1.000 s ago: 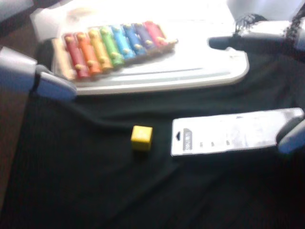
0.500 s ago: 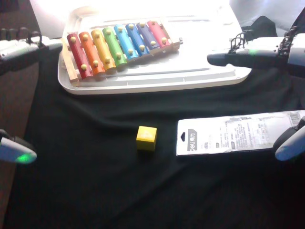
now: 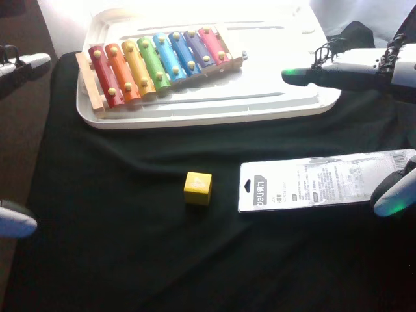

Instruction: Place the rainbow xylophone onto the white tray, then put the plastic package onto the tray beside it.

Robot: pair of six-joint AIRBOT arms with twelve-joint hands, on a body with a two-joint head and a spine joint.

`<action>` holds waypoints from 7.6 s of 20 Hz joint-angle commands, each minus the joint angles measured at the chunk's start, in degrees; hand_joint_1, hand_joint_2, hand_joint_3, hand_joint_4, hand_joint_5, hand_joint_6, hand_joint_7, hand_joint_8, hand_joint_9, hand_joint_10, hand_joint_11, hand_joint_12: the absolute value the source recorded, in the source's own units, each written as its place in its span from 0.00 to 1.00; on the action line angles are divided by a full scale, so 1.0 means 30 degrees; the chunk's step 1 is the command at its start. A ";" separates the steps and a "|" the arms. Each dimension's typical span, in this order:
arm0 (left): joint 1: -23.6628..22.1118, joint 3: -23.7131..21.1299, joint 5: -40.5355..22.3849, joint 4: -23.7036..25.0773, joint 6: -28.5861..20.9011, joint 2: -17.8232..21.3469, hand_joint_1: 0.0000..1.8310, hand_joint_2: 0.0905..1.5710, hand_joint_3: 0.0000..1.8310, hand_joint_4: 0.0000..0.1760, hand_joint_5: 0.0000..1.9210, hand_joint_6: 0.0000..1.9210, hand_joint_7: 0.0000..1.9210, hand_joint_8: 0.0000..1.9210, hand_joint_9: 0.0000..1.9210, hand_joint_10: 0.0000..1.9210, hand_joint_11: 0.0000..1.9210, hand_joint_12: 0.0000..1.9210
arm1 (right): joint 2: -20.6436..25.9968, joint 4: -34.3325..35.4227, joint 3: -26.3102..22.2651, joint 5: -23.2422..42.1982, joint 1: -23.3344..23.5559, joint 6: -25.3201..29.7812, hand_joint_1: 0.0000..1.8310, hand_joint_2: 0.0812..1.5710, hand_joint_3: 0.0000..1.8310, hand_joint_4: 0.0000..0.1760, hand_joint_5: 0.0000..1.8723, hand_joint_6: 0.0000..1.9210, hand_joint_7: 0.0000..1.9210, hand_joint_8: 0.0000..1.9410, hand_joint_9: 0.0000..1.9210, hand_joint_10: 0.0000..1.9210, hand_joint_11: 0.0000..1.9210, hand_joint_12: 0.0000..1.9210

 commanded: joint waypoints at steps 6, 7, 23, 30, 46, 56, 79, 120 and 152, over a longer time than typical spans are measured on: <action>0.2946 -0.0217 -0.5517 -0.3088 -0.0007 -0.0027 0.40 0.39 0.00 0.32 0.00 0.00 0.04 0.00 0.08 0.01 0.10 0.04 | -0.0043 0.1176 0.0110 0.1611 0.0247 0.0281 0.36 0.38 0.01 0.00 0.03 0.00 0.05 0.00 0.05 0.01 0.08 0.03; 0.2946 -0.0217 -0.5517 -0.3088 -0.0007 -0.0027 0.41 0.40 0.00 0.32 0.00 0.00 0.04 0.00 0.08 0.01 0.10 0.04 | -0.0043 0.1176 0.0110 0.1611 0.0247 0.0281 0.35 0.38 0.01 0.05 0.03 0.00 0.05 0.00 0.05 0.01 0.08 0.03; 0.2967 -0.0169 -0.5781 -0.3140 -0.0009 -0.0014 0.39 0.38 0.00 0.47 0.00 0.00 0.03 0.00 0.08 0.00 0.11 0.05 | -0.0043 0.1174 0.0125 0.1613 0.0249 0.0281 0.36 0.38 0.00 0.00 0.03 0.00 0.05 0.01 0.06 0.01 0.09 0.03; 0.2967 -0.0184 -0.5724 -0.3138 -0.0009 -0.0015 0.39 0.38 0.00 0.47 0.00 0.00 0.02 0.00 0.06 0.00 0.10 0.04 | -0.0043 0.1174 0.0159 0.1613 0.0249 0.0281 0.37 0.38 0.00 0.05 0.04 0.00 0.06 0.01 0.06 0.00 0.09 0.03; 0.2394 0.0943 -0.6879 -0.3825 -0.0007 -0.0844 0.45 0.38 0.00 0.26 0.02 0.00 0.04 0.00 0.10 0.00 0.11 0.04 | -0.0640 0.1174 0.0566 0.1616 0.0249 0.0283 0.37 0.35 0.00 0.00 0.05 0.00 0.06 0.00 0.06 0.00 0.09 0.03; -0.4245 0.3742 -0.1228 -0.0727 -0.0007 -0.3087 0.47 0.35 0.00 0.63 0.02 0.00 0.05 0.00 0.08 0.00 0.09 0.03 | -0.0803 0.1193 0.0679 0.1624 0.0249 0.0283 0.37 0.35 0.00 0.00 0.05 0.00 0.07 0.00 0.06 0.00 0.10 0.03; -0.7123 0.3022 -0.0340 0.1435 -0.0381 -0.2475 0.50 0.35 0.00 0.14 0.02 0.00 0.07 0.00 0.09 0.00 0.10 0.03 | -0.0780 0.1426 0.0482 0.1700 0.0249 0.0281 0.37 0.34 0.00 0.05 0.04 0.00 0.05 0.00 0.04 0.00 0.07 0.00; 0.5430 0.0005 -1.1530 -0.6398 -0.0393 -0.0848 0.45 0.37 0.00 0.14 0.02 0.00 0.05 0.01 0.06 0.01 0.09 0.05 | 0.0290 -0.2235 0.0434 -0.0622 0.0247 0.2846 0.29 0.35 0.00 0.18 0.05 0.00 0.06 0.00 0.06 0.00 0.12 0.03; 0.2440 0.1200 -0.8716 -0.4570 -0.0389 -0.1891 0.43 0.37 0.00 0.37 0.02 0.00 0.04 0.00 0.05 0.00 0.00 0.19 | 0.0152 -0.4302 0.0658 -0.3105 -0.0667 0.3682 0.29 0.35 0.00 0.33 0.03 0.00 0.09 0.00 0.12 0.00 0.19 0.08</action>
